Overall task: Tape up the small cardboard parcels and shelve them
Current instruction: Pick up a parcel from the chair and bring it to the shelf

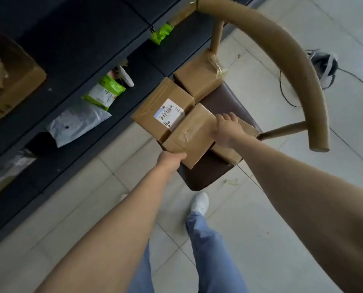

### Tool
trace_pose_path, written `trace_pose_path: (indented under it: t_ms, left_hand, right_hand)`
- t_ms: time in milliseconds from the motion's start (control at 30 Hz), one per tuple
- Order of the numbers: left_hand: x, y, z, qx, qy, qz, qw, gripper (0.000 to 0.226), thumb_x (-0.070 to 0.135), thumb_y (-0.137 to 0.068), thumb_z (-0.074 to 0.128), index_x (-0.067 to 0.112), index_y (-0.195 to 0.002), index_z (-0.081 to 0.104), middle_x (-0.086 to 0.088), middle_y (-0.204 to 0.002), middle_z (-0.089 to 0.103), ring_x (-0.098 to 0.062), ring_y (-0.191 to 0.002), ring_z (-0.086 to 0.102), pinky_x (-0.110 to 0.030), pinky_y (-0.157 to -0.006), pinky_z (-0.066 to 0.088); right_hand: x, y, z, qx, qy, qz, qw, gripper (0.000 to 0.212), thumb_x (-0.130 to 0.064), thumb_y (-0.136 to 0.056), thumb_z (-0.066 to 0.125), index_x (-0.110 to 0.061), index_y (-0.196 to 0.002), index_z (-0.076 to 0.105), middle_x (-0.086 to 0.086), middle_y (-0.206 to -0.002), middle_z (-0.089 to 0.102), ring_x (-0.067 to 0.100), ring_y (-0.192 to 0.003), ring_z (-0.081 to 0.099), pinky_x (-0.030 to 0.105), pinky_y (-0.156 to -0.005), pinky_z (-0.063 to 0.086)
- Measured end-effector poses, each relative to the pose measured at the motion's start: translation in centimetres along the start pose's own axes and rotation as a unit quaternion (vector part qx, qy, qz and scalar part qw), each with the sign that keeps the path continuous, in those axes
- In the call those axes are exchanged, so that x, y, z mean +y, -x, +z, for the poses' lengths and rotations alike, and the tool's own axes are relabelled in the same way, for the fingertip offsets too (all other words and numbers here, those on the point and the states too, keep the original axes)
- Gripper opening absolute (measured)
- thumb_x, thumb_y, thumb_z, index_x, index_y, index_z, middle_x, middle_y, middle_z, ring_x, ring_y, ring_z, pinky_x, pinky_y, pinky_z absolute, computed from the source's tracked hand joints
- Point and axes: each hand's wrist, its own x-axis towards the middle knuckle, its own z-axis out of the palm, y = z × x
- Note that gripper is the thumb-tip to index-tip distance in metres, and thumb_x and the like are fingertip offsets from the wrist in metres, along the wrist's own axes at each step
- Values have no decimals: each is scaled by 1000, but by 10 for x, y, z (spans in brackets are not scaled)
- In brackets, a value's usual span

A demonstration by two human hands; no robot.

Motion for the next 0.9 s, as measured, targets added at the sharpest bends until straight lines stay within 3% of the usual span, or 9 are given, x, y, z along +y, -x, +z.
trace_pose_path:
  t_ms: [133,300,533,700,767,833,900]
  left_hand:
    - [-5,-17,10,-34,136,-51,989,35,12,-91,60,3,-124,55,-11,-126,59,-23,-107,57,-28,-85,42]
    - [0,-24,10,-34,218,-85,972,40,6,-92,56,1,-131,48,-14,-133,55,-29,-119,55,-33,-93,41]
    - [18,20,0,-41,180,-98,978,36,9,-90,56,7,-126,49,-13,-116,58,-28,-93,59,-36,-82,48]
    - [44,69,-29,-48,169,-76,982,14,13,-90,55,14,-103,51,-4,-89,59,-20,-73,59,-32,-72,44]
    - [57,88,-46,-39,171,-56,983,5,15,-90,58,15,-93,54,-2,-79,58,-16,-67,56,-26,-58,43]
    - [70,104,-65,-26,171,-21,985,9,16,-87,65,14,-91,57,0,-79,60,-12,-68,56,-22,-49,39]
    - [80,119,-84,-26,152,26,988,25,14,-79,74,12,-101,61,-1,-88,66,-10,-70,59,-20,-50,41]
  right_hand:
    - [0,-15,7,-27,41,36,998,61,-13,-91,42,-6,-147,19,14,-153,25,34,-145,-9,47,-118,2]
    - [-4,-26,7,-15,42,42,998,59,-4,-87,40,-2,-144,26,18,-148,34,29,-147,-2,47,-118,-2]
    - [-16,-3,-28,17,-16,20,1000,45,-18,-93,36,-6,-137,41,19,-140,40,35,-134,30,42,-112,23]
    - [-38,31,-68,52,-72,7,996,40,-23,-96,34,-9,-131,46,15,-134,42,36,-122,42,43,-105,35]
    - [-50,46,-84,59,-95,11,994,41,-26,-97,34,-10,-133,44,13,-134,40,36,-120,45,47,-104,36]
    - [-64,61,-101,73,-108,6,991,41,-28,-97,33,-8,-131,44,15,-133,39,37,-117,47,48,-102,38]
    - [-79,73,-117,86,-109,-7,990,40,-25,-98,33,-3,-127,46,19,-130,40,38,-114,47,45,-98,41]
